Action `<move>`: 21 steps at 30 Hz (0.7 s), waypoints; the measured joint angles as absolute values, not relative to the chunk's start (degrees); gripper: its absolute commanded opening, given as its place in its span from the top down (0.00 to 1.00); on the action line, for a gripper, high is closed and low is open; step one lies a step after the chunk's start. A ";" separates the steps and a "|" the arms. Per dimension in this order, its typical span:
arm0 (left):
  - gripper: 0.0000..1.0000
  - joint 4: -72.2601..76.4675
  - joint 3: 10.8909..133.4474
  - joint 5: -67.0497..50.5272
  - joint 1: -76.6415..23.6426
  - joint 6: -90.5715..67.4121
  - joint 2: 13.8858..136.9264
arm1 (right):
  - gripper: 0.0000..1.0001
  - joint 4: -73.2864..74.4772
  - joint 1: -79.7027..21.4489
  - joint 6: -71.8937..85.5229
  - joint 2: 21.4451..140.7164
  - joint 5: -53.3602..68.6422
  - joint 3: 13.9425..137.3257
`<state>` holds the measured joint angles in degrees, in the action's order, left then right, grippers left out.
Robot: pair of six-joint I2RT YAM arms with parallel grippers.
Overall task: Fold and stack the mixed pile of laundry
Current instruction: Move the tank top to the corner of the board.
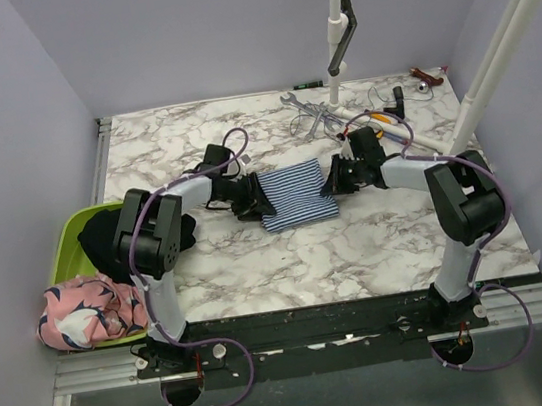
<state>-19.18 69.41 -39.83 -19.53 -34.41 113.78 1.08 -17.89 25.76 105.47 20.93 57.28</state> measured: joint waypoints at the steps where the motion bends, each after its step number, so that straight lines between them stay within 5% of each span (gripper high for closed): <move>1: 0.44 -19.38 68.66 -39.59 -19.51 -34.20 112.62 | 0.99 1.41 -17.89 25.45 105.32 20.91 57.28; 4: 0.03 -19.77 66.87 -39.38 -19.31 -33.82 110.13 | 0.99 3.70 -17.89 23.59 104.81 20.95 57.52; 21: 0.02 -20.93 63.00 -41.08 -16.29 -21.96 94.39 | 0.99 25.71 -17.89 6.11 89.25 6.57 55.27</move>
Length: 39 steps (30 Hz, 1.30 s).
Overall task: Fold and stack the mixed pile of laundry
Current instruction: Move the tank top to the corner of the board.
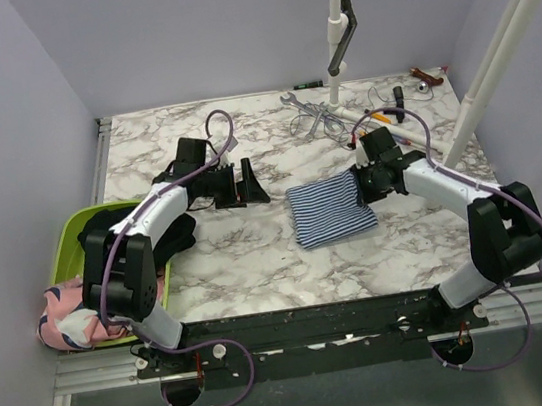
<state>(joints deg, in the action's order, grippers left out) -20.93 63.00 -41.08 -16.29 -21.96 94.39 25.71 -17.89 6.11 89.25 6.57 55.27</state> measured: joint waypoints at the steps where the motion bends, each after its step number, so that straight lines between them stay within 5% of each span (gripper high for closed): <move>1: 0.01 -20.64 63.02 -41.28 -16.29 -20.82 93.78 | 0.99 26.79 -17.89 4.75 88.27 4.93 55.05; 25: 0.01 -13.74 59.20 -41.43 -15.27 -14.79 78.89 | 0.99 37.30 -17.89 -17.98 87.81 -2.72 50.48; 39: 0.01 -12.84 59.20 -43.35 -13.45 -16.80 79.90 | 0.99 48.18 -17.93 -22.83 66.15 -8.69 38.57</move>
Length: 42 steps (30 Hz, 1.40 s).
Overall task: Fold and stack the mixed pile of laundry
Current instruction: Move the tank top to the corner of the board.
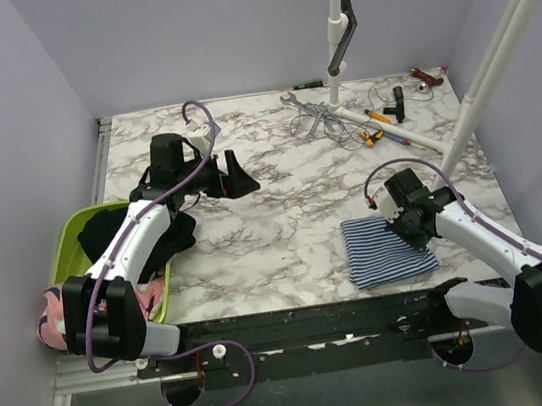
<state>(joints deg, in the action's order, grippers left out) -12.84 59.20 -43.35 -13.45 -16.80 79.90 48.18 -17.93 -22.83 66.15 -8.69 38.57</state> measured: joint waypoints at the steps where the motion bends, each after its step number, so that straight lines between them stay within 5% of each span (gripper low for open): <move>1: 0.01 -12.84 59.20 -43.40 -13.43 -16.97 79.90 | 0.99 48.90 -17.93 -23.53 65.06 -10.04 37.95; 21: 0.02 -12.47 59.18 -44.47 -12.69 -17.39 79.90 | 0.99 46.89 -5.65 -32.36 67.07 -26.79 30.76; 42: 0.01 -12.45 59.18 -45.91 -10.81 -18.39 79.96 | 0.99 32.32 19.00 -43.66 71.83 -36.38 30.50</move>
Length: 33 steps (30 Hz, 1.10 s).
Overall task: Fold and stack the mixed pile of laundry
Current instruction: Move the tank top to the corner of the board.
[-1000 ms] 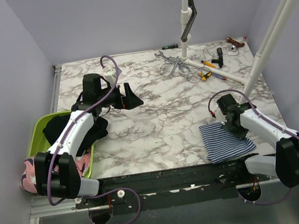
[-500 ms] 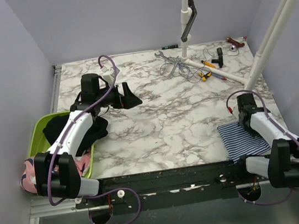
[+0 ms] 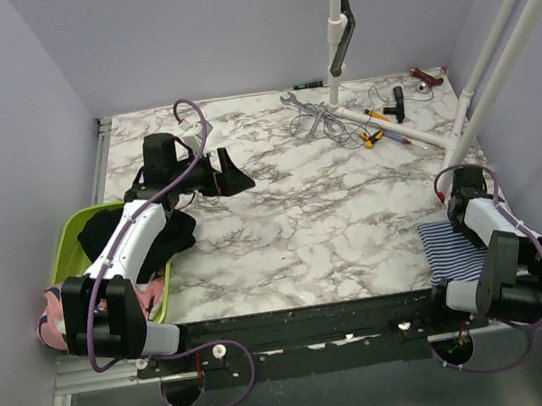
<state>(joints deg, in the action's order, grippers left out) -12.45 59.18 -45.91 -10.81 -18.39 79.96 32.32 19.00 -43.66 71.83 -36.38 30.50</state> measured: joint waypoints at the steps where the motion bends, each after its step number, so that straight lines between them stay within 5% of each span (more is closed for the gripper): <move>1: 0.01 -12.43 59.18 -45.98 -10.72 -18.44 80.01 | 0.99 32.14 19.18 -43.77 72.12 -36.53 30.85; 13: 0.01 -11.90 59.18 -46.15 -10.17 -18.92 80.93 | 0.94 25.87 22.00 -47.24 73.23 -40.69 30.89; 15: 0.01 -11.88 59.18 -46.17 -10.17 -18.94 80.93 | 0.77 24.91 22.39 -47.57 73.23 -41.21 30.57; 18: 0.01 -11.86 59.18 -46.17 -10.13 -18.94 80.93 | 0.30 23.66 23.05 -47.94 73.23 -41.76 30.04; 19: 0.01 -11.86 59.18 -46.17 -10.11 -18.94 80.93 | 0.04 23.44 23.20 -48.12 73.23 -42.00 29.91; 20: 0.01 -11.84 59.18 -46.17 -10.11 -18.94 80.93 | 0.00 23.20 23.33 -48.25 73.23 -42.35 29.78; 33: 0.01 -11.77 59.18 -46.28 -10.11 -19.16 80.97 | 0.00 23.29 19.33 -50.54 68.34 -42.00 29.78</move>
